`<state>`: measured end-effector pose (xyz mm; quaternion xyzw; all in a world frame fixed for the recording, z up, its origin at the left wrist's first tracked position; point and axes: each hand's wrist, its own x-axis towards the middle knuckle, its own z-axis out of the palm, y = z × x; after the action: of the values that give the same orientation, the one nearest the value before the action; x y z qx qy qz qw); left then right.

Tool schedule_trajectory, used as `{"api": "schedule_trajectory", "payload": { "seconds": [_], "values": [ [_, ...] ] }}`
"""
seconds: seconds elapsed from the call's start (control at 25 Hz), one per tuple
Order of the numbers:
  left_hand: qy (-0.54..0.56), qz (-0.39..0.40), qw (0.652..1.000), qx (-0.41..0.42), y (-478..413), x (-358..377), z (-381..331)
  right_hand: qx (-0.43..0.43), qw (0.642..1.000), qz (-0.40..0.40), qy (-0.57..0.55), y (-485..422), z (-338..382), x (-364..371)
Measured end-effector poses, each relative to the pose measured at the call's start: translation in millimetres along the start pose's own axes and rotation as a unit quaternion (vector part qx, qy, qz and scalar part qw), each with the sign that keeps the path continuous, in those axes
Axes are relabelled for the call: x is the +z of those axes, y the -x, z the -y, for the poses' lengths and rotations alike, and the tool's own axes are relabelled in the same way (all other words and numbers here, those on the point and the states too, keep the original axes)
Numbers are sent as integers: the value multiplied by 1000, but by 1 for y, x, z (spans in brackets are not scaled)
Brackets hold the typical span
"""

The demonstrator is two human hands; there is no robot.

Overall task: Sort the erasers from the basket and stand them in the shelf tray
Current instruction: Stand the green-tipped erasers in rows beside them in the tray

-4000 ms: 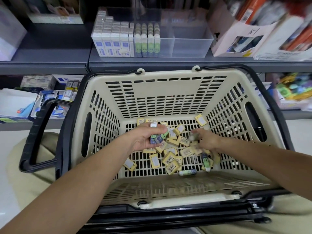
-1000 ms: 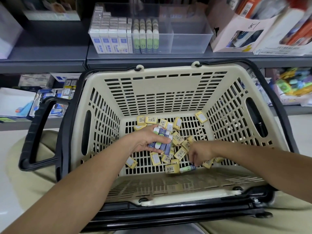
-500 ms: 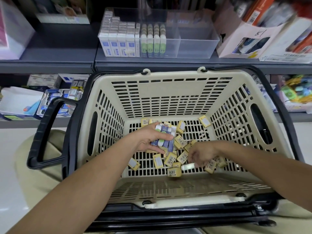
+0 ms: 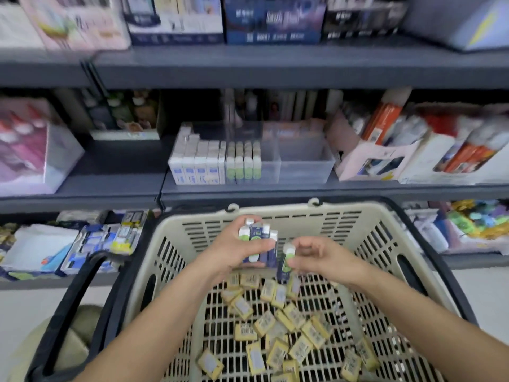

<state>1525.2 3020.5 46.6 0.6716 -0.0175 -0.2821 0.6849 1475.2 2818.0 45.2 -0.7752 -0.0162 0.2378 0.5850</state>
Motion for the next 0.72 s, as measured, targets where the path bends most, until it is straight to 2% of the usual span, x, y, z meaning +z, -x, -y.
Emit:
{"api": "schedule_trajectory", "payload": {
  "seconds": [0.16, 0.28, 0.4, 0.44, 0.52, 0.6, 0.72],
  "values": [
    [-8, -34, 995, 90, -18, -14, -44, -81, 992, -92, 3, -19, 38, -19],
    [-7, -91, 990, 104, -37, -21, -62, -111, 984, -135, 16, -45, 70, -35],
    [-17, -117, 987, 106, -53, -24, -63, -139, 969, -202, 38, -74, 99, -53],
    [-19, -124, 987, 103, -56, -25, -61, -148, 957, -240, 72, -83, 105, -59],
    [-8, -134, 986, 97, -63, -28, -60, -147, 916, -307, 210, -99, 114, -74],
    [17, -123, 988, 95, -68, -31, -59, -123, 885, -309, 327, -112, 115, -79],
    [6, -99, 991, 88, -73, -33, -59, -78, 899, -251, 351, -126, 109, -73]
  ]
}}
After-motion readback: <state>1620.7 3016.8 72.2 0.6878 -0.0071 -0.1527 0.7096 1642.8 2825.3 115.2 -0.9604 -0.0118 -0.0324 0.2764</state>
